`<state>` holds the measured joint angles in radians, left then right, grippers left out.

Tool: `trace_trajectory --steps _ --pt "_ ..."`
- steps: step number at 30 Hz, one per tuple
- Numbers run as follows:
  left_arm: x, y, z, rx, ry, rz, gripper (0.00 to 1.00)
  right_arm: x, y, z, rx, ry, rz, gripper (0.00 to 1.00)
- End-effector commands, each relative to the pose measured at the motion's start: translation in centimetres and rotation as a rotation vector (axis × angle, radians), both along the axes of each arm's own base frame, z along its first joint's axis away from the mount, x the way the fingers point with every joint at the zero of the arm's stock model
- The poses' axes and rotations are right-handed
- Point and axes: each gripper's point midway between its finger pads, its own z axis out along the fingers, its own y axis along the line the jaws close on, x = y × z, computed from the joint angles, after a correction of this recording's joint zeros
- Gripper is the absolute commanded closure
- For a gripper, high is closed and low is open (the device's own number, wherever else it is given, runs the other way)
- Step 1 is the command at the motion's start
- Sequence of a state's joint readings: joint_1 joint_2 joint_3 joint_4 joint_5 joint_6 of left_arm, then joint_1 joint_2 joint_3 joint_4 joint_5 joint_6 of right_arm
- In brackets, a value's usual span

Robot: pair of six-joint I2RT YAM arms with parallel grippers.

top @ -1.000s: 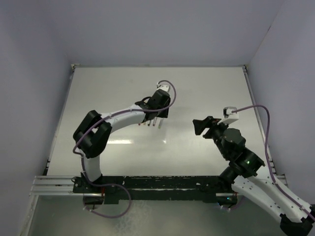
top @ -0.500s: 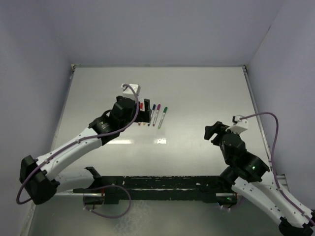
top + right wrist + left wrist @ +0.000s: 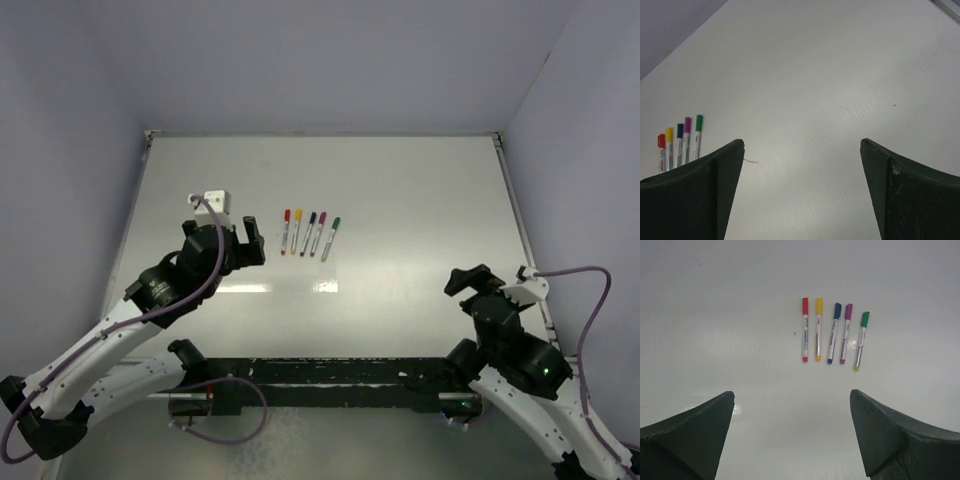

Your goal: Insert the pens into the pen caps

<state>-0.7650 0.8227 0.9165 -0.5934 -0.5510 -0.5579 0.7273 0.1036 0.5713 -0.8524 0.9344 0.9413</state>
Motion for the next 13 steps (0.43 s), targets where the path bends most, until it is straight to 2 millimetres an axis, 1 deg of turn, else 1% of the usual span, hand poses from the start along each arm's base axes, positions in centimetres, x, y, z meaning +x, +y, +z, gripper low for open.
trace_trajectory --steps 1,8,13 --pt "-1.3 2.3 -1.0 -0.012 0.037 0.09 0.01 0.1 -0.6 0.4 -0.038 0.043 -0.053 0.0" --pt "-3.0 5.3 -0.5 -0.048 0.02 0.189 0.01 0.8 -0.2 -0.2 -0.109 0.129 -0.085 0.0" --pt "-3.8 6.2 0.3 -0.114 -0.029 0.207 0.01 1.0 0.1 -0.4 -0.086 0.103 -0.073 0.0"
